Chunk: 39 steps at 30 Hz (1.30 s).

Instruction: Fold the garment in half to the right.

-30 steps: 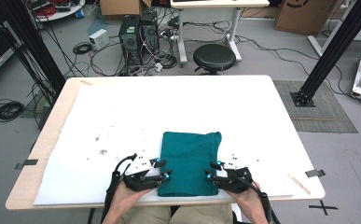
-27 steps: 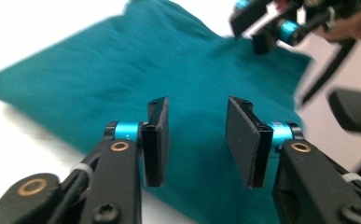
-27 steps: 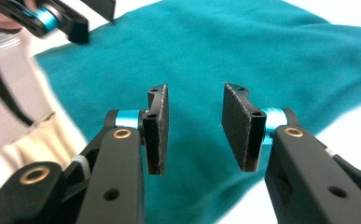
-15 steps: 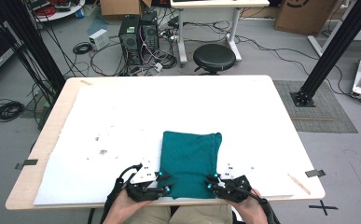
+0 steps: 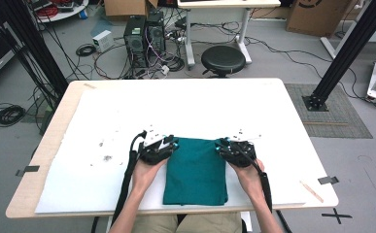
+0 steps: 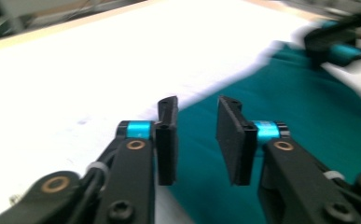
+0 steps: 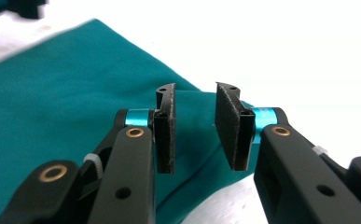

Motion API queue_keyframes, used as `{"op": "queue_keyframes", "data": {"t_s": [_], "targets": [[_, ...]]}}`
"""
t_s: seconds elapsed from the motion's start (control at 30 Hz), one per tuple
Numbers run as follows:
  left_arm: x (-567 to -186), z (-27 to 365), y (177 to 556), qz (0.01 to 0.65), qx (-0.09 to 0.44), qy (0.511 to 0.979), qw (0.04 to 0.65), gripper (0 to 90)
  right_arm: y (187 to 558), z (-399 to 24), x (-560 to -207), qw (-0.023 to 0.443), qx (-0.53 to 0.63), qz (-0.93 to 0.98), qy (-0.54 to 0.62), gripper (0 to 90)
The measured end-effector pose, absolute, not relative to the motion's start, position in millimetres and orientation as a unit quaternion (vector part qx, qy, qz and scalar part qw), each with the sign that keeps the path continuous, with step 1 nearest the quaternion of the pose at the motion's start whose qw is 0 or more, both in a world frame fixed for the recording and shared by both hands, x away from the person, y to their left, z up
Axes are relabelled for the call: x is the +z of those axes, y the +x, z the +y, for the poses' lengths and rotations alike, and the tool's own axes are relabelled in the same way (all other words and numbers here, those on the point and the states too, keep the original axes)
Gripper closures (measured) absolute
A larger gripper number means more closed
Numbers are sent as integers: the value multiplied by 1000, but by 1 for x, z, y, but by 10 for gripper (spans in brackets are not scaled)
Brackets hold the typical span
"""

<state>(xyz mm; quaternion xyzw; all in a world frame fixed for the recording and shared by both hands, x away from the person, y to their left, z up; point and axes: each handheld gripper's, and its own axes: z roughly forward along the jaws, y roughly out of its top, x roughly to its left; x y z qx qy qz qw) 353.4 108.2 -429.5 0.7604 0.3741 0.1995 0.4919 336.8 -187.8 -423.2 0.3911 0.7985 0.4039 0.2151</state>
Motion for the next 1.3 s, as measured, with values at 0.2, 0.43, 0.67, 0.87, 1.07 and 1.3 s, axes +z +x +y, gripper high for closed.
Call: {"op": "queue_keyframes", "data": {"t_s": [0.2,0.43,0.67,0.87,1.07,1.3], "targets": [[-447,99,372,394,206,786,429,755,342,-184,-431,238,366,811,389,766],[-444,100,370,385,243,798,396,775,345,-192,-440,246,344,815,397,775],[-408,133,344,360,254,750,493,528,340,-220,-427,222,433,760,431,350],[-396,168,333,342,252,756,498,370,336,-249,-417,241,454,735,443,210],[-399,224,325,379,275,729,499,323,331,-277,-419,257,457,724,449,210],[-400,284,308,417,297,699,499,315,327,-289,-424,260,451,729,444,210]]}}
